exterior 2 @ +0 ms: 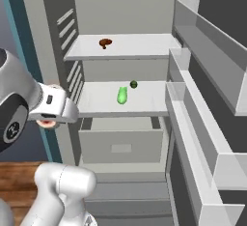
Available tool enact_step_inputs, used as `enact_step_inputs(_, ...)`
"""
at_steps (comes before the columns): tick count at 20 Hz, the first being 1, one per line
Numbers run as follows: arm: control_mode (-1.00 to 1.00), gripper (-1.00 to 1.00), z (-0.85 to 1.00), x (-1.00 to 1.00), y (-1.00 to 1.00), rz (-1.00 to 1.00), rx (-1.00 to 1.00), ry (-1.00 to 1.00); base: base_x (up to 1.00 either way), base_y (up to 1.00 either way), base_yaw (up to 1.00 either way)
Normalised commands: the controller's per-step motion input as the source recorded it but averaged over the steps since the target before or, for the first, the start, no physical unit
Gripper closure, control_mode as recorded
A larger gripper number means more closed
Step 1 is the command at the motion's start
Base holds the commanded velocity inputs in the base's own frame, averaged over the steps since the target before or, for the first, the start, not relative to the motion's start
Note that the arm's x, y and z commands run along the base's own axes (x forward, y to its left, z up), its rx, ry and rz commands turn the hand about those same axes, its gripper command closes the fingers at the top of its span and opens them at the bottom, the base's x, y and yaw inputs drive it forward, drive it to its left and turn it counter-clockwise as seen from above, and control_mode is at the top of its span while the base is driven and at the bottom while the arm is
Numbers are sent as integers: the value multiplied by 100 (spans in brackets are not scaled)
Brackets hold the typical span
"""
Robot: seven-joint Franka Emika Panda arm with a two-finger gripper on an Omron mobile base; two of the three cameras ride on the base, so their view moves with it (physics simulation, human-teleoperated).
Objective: Transport the steak and corn to the fridge. Place the steak on the rack containing meat and place the corn on the rack containing the vegetable, ensuring meats and vegetables are on different racks.
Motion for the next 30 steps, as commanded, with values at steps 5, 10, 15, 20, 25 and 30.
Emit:
enact_step_inputs(5,-100,100,48,49,-35,0,11,1,0,0,0)
enact_step_inputs(10,-100,100,8,98,-48,0,4,-1,0,0,0)
enact_step_inputs(15,-100,100,1,100,-31,0,0,0,0,0,0)
enact_step_inputs(20,-100,100,14,97,-22,0,0,-5,0,0,0)
enact_step_inputs(25,-100,100,14,95,-1,0,0,-11,0,0,0)
enact_step_inputs(30,-100,100,14,100,-3,0,0,-2,0,0,0)
